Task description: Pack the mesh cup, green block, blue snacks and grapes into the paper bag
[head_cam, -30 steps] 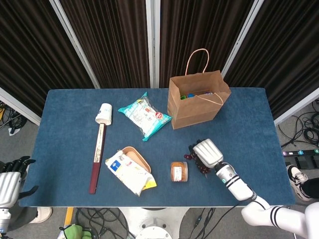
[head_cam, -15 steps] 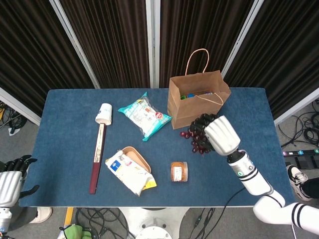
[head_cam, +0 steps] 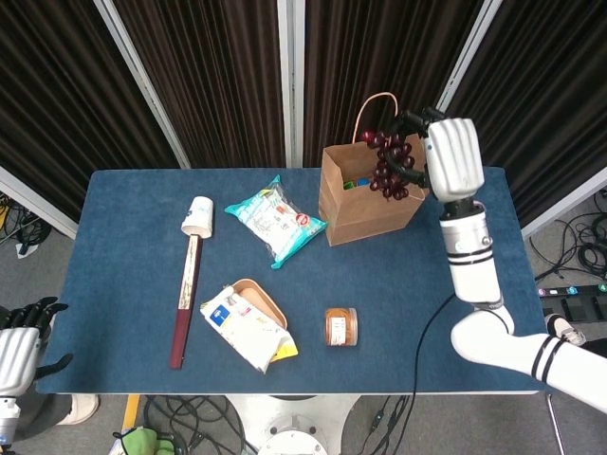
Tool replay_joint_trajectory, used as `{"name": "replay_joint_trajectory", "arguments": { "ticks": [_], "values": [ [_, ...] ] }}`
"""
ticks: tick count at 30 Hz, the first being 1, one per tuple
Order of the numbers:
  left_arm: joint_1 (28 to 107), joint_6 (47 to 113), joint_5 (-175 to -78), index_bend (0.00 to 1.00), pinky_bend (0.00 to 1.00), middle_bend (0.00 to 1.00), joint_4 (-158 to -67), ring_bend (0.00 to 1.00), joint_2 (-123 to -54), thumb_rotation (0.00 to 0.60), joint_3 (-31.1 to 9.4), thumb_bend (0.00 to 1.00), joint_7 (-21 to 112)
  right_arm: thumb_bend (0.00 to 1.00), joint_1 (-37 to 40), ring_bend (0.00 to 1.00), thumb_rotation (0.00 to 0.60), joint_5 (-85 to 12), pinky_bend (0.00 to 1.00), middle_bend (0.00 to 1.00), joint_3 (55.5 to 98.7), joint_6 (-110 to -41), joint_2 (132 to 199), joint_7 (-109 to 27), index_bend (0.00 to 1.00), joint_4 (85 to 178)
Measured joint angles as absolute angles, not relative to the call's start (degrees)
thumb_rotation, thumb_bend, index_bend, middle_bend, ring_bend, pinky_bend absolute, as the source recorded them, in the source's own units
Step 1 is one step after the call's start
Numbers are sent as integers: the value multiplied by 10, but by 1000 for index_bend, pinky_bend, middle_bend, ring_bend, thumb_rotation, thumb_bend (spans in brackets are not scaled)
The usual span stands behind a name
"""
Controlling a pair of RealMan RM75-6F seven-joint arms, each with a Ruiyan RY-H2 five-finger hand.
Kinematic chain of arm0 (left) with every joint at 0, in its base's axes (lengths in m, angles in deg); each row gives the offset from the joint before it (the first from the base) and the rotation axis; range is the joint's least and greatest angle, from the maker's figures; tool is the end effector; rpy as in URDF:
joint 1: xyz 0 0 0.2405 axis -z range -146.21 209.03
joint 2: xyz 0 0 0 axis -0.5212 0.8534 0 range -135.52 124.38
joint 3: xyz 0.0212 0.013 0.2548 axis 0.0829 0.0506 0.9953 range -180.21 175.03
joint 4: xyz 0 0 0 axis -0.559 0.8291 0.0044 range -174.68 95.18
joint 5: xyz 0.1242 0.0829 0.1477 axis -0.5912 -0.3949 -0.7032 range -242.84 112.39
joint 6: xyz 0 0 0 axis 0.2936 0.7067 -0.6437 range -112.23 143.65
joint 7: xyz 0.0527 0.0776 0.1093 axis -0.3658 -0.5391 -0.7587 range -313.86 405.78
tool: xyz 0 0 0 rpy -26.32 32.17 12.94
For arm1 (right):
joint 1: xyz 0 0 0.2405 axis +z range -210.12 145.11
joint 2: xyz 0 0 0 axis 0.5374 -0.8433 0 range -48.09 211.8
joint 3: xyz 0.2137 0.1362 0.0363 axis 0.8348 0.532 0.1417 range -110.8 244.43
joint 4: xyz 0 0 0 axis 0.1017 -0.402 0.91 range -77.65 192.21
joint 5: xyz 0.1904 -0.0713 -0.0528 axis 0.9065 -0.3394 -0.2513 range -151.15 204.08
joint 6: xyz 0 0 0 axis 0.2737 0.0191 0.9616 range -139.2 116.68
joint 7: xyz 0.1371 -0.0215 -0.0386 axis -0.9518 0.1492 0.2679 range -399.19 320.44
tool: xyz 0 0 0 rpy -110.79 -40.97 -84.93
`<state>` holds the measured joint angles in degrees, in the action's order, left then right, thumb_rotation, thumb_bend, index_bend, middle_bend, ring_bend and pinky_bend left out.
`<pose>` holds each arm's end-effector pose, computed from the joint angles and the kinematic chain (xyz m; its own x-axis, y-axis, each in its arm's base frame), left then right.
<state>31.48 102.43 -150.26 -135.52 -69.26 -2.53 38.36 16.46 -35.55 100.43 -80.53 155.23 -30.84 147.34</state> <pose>-0.3176 0.1434 0.1539 0.4661 0.0683 0.8821 0.8790 0.0774 -0.4705 -0.0454 -0.4232 0.1865 0.0143 0.3157 0.9488 -0.9068 -0.3958 0.1454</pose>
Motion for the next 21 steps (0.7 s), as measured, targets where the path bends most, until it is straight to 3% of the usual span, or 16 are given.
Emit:
{"name": "replay_joint_trajectory", "arguments": {
  "ticks": [12, 21],
  "values": [
    [316, 1019, -1500, 311, 239, 298, -1355, 258, -691, 600, -25, 50, 387, 319, 245, 457, 600, -219, 615, 628, 1013, -764, 1619, -191, 642, 1324],
    [315, 1018, -1498, 311, 239, 298, -1351, 258, -693, 600, -24, 50, 390, 218, 279, 277, 600, -123, 425, 444, 986, -715, 1659, -97, 361, 1252]
  ]
}}
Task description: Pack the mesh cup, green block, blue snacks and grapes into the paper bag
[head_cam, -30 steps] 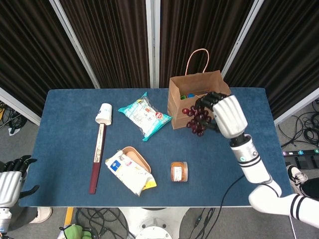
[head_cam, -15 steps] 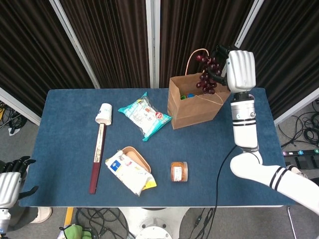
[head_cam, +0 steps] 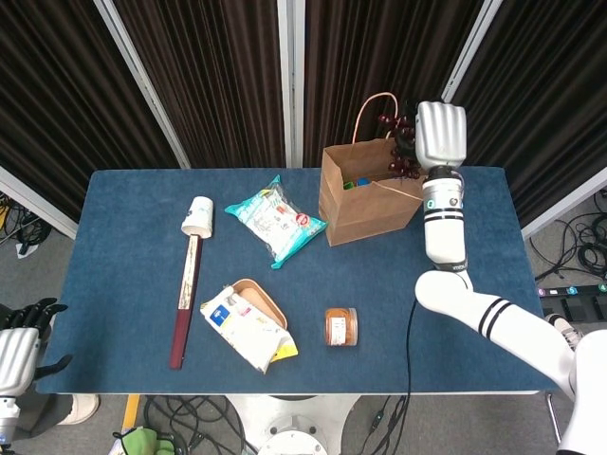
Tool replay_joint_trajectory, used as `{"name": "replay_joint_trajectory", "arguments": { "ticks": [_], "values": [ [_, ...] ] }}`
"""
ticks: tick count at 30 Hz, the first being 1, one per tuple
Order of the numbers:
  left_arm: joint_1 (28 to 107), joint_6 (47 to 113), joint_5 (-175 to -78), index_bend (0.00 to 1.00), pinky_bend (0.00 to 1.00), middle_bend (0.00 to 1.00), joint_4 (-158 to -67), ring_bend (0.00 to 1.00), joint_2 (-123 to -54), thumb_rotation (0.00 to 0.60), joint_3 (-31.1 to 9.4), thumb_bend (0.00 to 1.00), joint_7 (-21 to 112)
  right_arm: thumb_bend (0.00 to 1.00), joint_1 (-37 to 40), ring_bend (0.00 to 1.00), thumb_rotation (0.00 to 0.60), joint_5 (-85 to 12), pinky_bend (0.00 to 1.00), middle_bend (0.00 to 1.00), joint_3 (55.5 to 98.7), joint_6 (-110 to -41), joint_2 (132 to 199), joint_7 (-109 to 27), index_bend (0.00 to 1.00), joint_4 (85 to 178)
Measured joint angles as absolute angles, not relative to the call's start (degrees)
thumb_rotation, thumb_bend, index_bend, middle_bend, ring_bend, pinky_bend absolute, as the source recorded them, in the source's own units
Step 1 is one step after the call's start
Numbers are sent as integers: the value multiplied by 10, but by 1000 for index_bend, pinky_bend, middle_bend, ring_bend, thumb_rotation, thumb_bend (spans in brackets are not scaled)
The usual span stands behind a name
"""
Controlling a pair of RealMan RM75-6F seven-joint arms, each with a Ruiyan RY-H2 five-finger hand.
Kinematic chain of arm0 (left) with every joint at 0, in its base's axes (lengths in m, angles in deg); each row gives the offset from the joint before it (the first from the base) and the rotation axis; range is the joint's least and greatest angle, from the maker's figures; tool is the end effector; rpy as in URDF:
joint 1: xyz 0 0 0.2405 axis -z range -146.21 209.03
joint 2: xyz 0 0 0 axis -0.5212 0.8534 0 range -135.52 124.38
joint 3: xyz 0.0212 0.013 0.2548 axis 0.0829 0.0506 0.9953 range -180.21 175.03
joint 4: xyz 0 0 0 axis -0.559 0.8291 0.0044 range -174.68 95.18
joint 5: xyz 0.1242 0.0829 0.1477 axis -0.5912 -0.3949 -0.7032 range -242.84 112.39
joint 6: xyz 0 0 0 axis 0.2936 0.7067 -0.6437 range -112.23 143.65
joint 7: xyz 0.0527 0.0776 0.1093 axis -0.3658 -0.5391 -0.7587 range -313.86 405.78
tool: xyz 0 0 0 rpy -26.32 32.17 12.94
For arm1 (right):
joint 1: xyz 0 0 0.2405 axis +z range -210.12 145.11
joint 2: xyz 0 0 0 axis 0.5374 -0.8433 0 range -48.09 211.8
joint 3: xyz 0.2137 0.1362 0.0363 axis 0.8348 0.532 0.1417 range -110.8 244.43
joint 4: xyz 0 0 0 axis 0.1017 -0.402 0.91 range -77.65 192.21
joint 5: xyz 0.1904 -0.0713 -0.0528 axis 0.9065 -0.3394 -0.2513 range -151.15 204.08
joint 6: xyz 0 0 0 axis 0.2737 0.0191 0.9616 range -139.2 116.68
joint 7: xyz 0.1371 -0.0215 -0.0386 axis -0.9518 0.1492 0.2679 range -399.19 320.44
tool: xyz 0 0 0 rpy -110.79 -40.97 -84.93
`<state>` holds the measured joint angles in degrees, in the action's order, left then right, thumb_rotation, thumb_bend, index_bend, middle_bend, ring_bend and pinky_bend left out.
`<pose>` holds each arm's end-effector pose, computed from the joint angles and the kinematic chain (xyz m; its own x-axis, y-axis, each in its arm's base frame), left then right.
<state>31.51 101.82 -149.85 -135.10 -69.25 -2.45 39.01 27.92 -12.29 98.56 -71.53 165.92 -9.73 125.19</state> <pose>-0.3206 0.1431 0.1534 0.4611 0.0799 0.8837 0.8803 0.0835 -0.4669 -0.0692 -0.4957 0.1386 0.3360 0.2185 0.9162 -0.9363 -0.0278 0.3500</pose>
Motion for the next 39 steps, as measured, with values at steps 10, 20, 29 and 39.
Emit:
{"name": "replay_joint_trajectory", "arguments": {
  "ticks": [10, 20, 29, 39],
  "values": [
    [314, 1019, -1497, 310, 239, 298, -1351, 258, -693, 600, -25, 51, 389, 45, 289, 0, 600, -11, 144, 148, 978, -675, 1637, -32, 0, 1288],
    [312, 1022, -1498, 311, 239, 298, -1350, 258, -692, 600, -25, 50, 392, 66, 242, 125, 600, -92, 315, 274, 984, -675, 1572, -132, 34, 1403],
    [315, 1024, -1503, 311, 238, 298, -1349, 258, -690, 600, -28, 51, 392, 139, 105, 243, 600, -333, 432, 362, 952, -732, 1461, -292, 184, 1555],
    [322, 1026, -1512, 311, 239, 298, -1346, 258, -695, 600, -32, 50, 387, 152, -112, 202, 600, -556, 374, 325, 802, -872, 1352, -437, 189, 1630]
  ]
}}
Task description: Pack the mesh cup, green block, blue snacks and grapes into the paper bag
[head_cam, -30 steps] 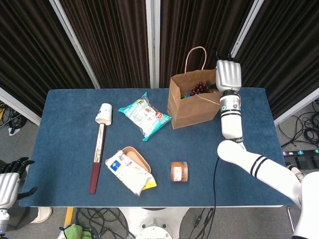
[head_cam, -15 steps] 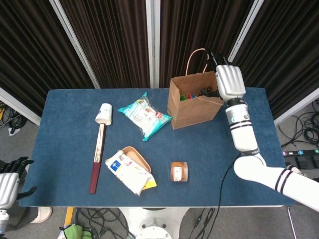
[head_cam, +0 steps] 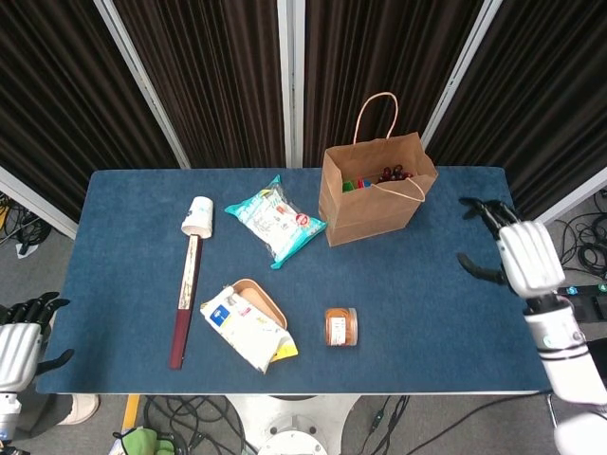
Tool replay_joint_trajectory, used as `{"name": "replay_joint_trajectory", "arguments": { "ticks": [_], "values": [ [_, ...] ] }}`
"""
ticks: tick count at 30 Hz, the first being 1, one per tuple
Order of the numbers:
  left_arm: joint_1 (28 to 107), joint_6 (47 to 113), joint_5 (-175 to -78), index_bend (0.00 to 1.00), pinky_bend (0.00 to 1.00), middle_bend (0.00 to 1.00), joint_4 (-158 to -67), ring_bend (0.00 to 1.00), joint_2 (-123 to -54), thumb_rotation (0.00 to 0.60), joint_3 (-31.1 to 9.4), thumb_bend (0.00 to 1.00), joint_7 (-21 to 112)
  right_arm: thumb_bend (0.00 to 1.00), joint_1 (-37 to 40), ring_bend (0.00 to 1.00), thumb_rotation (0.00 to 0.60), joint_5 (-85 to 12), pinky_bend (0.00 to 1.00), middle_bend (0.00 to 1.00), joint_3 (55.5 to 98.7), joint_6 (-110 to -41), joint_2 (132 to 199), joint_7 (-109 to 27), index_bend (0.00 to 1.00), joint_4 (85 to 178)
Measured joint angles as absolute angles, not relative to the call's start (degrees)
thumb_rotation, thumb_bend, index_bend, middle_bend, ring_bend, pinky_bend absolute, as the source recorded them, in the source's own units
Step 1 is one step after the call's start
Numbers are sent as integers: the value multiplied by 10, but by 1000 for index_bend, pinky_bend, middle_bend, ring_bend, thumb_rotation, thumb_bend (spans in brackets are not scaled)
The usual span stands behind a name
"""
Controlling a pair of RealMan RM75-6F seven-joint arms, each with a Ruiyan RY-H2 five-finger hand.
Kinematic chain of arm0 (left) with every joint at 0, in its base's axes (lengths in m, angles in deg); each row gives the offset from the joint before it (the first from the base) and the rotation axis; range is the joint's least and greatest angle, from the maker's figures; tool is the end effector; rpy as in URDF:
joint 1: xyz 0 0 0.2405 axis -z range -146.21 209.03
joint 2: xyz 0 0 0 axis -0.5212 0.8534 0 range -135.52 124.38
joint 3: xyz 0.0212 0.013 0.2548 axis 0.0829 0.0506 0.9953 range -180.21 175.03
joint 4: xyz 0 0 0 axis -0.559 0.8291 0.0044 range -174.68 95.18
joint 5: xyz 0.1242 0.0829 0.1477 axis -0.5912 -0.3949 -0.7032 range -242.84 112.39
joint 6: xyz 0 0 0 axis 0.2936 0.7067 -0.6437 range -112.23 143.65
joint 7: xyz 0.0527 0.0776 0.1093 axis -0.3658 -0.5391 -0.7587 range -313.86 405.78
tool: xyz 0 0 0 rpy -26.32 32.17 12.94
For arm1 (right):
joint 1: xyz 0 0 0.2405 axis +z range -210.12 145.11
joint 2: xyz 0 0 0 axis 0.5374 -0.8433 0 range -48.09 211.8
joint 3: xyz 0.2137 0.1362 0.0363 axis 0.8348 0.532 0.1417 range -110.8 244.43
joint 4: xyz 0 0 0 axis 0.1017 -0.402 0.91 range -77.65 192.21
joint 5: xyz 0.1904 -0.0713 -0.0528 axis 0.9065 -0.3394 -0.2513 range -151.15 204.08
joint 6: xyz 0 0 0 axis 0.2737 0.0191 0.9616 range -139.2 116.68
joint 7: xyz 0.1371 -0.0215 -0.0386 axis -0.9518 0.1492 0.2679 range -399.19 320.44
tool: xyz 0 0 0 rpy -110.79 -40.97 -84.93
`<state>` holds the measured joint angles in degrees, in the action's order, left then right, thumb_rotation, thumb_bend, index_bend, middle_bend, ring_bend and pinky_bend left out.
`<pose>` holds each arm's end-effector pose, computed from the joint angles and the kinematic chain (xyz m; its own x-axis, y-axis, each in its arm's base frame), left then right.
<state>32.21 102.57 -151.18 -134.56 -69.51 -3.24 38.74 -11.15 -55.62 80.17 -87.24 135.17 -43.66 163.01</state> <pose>-0.3157 0.1503 0.1551 0.4733 0.0451 0.8797 0.8784 0.0516 -0.4752 -0.1988 -0.2821 0.2024 0.2501 0.0821 0.9647 -0.9226 -0.2821 0.2631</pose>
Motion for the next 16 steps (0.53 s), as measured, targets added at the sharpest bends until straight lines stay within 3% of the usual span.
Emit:
{"name": "replay_joint_trajectory", "arguments": {
  "ticks": [5, 9, 16],
  "values": [
    [322, 1035, -1514, 311, 210, 298, -1340, 258, -702, 600, -35, 50, 383, 184, -182, 2, 600, -620, 32, 100, 720, -915, 1347, -475, 12, 1589],
    [320, 1052, -1527, 311, 201, 298, -1332, 258, -717, 600, -38, 50, 377, 206, -233, 0, 600, -654, 0, 38, 673, -951, 1368, -489, 0, 1528],
    [324, 1046, -1538, 311, 201, 298, -1335, 258, -719, 600, -33, 50, 368, 207, -292, 0, 600, -680, 0, 47, 652, -1033, 1429, -512, 0, 1460]
  ]
}}
